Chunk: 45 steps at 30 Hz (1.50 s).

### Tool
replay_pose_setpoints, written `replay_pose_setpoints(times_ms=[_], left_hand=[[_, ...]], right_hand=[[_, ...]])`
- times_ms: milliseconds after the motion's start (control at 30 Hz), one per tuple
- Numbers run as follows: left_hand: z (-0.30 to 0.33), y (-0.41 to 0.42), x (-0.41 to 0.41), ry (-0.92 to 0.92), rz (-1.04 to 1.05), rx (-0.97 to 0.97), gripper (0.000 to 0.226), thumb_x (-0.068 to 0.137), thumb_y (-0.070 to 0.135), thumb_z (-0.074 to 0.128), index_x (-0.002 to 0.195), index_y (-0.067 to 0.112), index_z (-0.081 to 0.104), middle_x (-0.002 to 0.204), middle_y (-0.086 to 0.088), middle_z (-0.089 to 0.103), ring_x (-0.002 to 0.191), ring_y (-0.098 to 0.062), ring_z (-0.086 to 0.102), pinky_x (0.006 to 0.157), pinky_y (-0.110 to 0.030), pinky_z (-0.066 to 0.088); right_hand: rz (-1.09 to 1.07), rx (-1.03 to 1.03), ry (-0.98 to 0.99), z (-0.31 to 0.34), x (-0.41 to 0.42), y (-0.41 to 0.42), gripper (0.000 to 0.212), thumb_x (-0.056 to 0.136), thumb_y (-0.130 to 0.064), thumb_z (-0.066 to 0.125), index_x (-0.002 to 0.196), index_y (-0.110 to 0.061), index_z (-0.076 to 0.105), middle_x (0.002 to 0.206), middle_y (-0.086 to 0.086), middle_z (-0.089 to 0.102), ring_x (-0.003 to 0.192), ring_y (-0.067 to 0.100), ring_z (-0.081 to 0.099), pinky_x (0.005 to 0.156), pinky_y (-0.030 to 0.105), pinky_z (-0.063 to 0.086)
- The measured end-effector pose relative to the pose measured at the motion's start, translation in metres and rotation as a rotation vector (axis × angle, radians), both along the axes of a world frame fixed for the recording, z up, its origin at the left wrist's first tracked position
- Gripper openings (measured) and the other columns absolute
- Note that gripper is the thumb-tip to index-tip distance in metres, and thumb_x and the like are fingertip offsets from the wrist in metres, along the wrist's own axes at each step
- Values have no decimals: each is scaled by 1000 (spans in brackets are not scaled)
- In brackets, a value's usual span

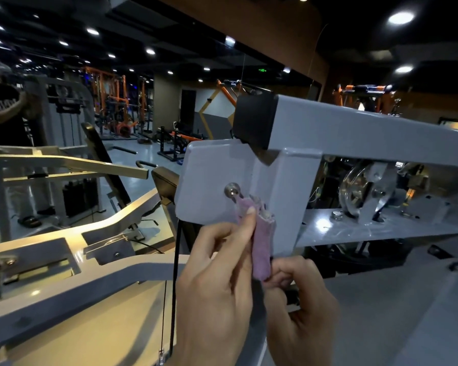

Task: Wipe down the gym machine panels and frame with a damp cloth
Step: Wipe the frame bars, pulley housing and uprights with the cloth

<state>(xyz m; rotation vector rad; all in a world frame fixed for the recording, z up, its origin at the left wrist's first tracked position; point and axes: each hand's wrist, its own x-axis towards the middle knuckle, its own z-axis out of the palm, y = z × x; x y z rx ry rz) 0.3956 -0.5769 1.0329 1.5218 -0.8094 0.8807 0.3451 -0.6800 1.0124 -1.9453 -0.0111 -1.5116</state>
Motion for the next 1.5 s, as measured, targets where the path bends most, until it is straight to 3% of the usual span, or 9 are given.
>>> replay_pose_setpoints(times_ms=[133,267,433,733,833,1000,1100,1333,1500], left_hand=[[32,5,4,-68,99,66,38,100,28,56,135,22,69,103,7,63,88,4,54,79,-3,38],[62,3,11,-131,137,56,33,100,16,66,133,20,70,103,5,67,89,-4,60,79,-13,47],[39,3,5,-94,145,86,32,99,17,64,130,19,72,103,6,64,87,2,54,75,-9,44],[81,7,19,-280,280,150,20,96,20,68,112,14,78,91,0,64,74,-16,59,56,-38,52],[81,10,20,-309,405,260,15,97,19,67,107,14,78,84,-1,59,65,-20,54,44,-33,41],[96,30,26,-473,507,434,28,105,30,54,103,14,76,87,-4,57,67,-25,53,47,-32,40],[100,48,32,-477,508,362,48,111,40,40,104,11,78,85,-8,58,64,-24,52,45,-37,46],[90,28,32,-499,529,444,13,98,15,66,100,10,78,86,-8,53,72,-26,47,54,-34,36],[103,59,42,-457,533,303,30,99,31,58,101,13,81,87,-11,58,67,-21,50,52,-22,36]], right_hand=[[-23,-1,-7,2,3,1,17,71,-15,50,75,-24,63,71,-8,53,63,17,52,56,20,42],[-53,5,5,4,4,2,16,68,-15,48,71,-23,62,68,-9,51,62,20,52,53,24,40],[-24,6,-29,3,5,1,18,68,-15,49,72,-24,64,69,-11,53,61,18,53,56,16,40],[-12,24,-36,3,7,0,18,66,-17,51,71,-28,64,68,-12,57,61,14,57,58,22,42],[-62,1,-37,2,7,0,28,64,-3,56,70,-30,64,68,-14,55,61,11,54,56,20,40],[-93,-1,-3,-1,6,-3,36,59,1,58,71,-33,62,68,-13,55,63,10,52,57,16,39],[-96,-8,16,0,5,-3,29,63,-6,54,70,-33,61,70,-14,56,66,11,54,58,20,42],[-70,6,-19,4,6,-2,18,67,-19,48,68,-29,63,68,-12,54,64,11,50,58,18,41],[-56,-3,-20,2,7,-2,19,68,-17,47,68,-27,63,68,-12,53,65,12,50,57,23,41]])
